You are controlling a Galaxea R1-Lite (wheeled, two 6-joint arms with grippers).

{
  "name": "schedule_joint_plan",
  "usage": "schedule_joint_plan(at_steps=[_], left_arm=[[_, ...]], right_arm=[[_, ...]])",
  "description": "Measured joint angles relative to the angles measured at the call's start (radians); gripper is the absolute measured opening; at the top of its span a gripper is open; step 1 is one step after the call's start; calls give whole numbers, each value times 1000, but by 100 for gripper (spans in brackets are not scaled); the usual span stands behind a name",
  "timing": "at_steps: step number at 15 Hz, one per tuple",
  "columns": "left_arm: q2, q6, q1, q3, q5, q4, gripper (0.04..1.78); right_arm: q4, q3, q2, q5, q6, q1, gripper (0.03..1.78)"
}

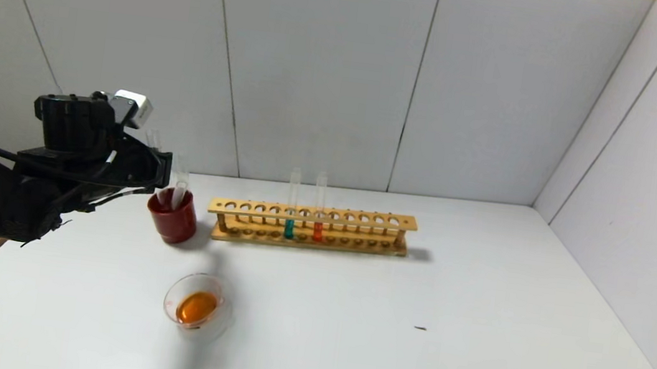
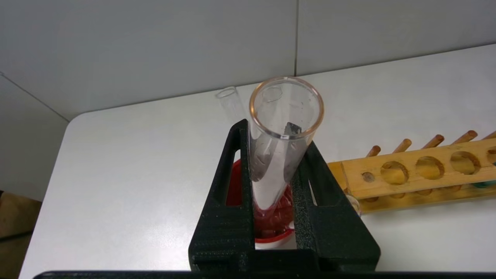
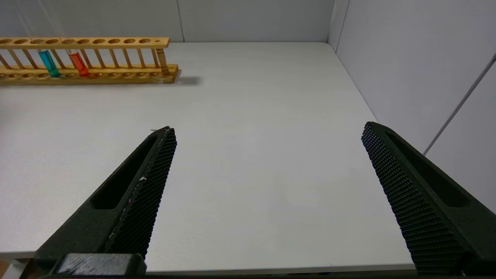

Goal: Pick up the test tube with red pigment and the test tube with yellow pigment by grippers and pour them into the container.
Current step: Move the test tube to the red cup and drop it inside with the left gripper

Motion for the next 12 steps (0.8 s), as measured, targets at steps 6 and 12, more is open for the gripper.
schedule_joint_plan(at_steps=[6, 12], left_arm=[[65, 0, 34, -1, -5, -51, 32], [103, 0, 37, 3, -11, -61, 32]], right_arm=[[0, 0, 0, 0, 0, 0, 175], [0, 0, 0, 0, 0, 0, 175]])
